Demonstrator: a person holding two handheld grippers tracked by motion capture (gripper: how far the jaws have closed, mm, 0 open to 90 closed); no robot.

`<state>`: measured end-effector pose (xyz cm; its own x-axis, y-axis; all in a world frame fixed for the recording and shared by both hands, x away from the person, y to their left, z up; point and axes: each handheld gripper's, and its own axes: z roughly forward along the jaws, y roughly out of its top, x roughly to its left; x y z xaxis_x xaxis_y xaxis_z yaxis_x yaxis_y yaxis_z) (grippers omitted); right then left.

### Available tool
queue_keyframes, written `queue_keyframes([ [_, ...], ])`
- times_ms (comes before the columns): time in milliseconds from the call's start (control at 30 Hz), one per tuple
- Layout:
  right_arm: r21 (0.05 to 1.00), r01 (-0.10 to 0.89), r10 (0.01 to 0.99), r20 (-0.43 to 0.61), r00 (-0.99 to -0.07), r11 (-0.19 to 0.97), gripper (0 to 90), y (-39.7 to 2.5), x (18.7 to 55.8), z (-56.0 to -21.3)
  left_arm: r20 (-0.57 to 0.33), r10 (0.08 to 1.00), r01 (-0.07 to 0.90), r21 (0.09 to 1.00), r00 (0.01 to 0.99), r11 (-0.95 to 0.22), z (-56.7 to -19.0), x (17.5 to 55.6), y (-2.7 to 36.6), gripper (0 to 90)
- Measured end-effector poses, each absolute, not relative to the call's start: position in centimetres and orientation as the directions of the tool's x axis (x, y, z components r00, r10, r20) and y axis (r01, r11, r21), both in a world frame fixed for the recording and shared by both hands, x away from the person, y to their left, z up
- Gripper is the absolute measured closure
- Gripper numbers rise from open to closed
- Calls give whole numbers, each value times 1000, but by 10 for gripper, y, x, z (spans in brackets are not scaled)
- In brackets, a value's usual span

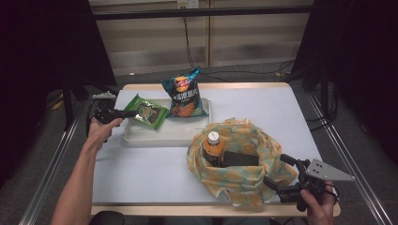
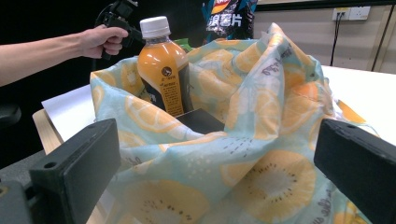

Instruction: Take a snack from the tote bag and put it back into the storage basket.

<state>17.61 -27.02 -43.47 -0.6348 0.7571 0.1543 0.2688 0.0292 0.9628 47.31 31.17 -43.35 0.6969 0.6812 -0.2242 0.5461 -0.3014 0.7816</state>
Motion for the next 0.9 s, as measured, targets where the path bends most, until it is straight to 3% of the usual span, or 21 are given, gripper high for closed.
queue_keyframes([
  [500,962,271,753,154,-639,33,0,-271,177,-436,-212,719,615,702,662,-360,-448,483,312,900],
  [900,960,277,753,163,-637,27,0,-272,177,-436,-205,764,643,691,611,-329,-442,501,308,900],
])
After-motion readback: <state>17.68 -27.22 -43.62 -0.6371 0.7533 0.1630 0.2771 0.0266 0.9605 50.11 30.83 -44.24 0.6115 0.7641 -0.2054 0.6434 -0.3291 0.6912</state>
